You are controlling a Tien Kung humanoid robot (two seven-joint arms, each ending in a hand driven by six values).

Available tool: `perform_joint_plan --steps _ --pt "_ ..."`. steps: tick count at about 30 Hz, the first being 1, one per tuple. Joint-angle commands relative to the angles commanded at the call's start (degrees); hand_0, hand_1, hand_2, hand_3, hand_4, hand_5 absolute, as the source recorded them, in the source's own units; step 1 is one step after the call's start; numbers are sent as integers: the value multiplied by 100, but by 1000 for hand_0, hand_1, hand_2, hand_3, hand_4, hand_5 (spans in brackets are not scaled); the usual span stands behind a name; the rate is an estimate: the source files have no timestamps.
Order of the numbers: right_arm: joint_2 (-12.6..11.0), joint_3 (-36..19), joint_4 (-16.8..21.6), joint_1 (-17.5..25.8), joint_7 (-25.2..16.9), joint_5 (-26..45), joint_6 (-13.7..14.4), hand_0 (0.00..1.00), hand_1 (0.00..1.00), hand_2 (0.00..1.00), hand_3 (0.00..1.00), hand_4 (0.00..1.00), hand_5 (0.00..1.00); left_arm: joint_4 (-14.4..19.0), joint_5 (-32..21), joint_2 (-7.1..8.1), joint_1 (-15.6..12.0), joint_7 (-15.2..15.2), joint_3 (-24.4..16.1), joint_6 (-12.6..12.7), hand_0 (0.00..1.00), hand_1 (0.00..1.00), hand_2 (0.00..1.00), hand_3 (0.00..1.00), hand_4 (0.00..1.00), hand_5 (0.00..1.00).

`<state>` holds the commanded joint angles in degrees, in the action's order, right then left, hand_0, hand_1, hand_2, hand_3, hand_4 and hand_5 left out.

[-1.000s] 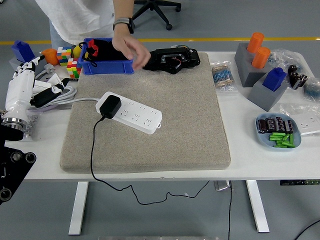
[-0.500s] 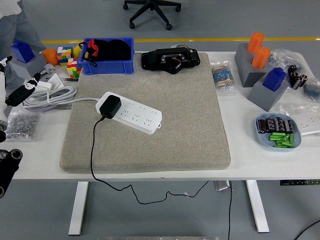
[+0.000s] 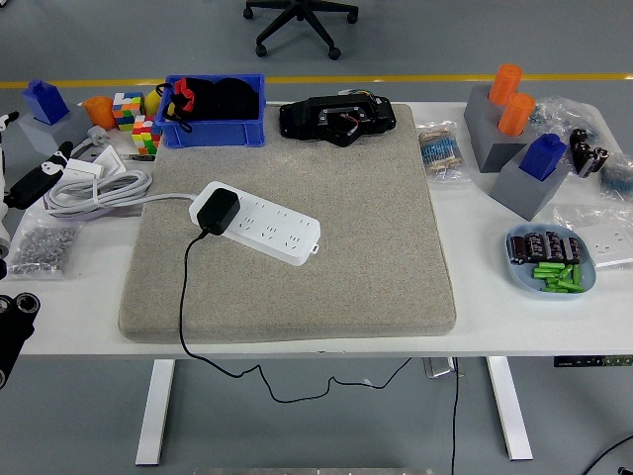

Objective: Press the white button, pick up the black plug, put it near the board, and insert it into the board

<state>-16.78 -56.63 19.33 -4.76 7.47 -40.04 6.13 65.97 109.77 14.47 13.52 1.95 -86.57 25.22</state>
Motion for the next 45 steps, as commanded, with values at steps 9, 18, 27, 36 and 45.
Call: perform_joint_plan --steps 9,18,27,36,45 --pt "16 121 -25 -12 -7 6 2 703 621 634 604 637 345 4 0 25 -61 -15 -65 -31 966 946 920 898 840 681" --pt "8 346 -22 -57 16 37 -12 707 625 634 603 639 346 -19 -50 37 -164 -21 -76 -46 966 946 915 895 835 681" --pt "-19 344 -31 -94 22 42 0 708 628 636 604 642 351 38 -74 12 -140 -6 -75 -68 966 946 914 893 834 683" --pt "18 123 -106 184 50 -23 -12 709 629 640 604 645 360 75 -49 -192 -504 69 -157 -161 965 945 911 891 827 689" --pt "-50 -360 -97 -102 60 -140 20 709 628 637 604 645 362 70 -66 -164 -346 216 -174 -294 965 944 909 890 823 696"
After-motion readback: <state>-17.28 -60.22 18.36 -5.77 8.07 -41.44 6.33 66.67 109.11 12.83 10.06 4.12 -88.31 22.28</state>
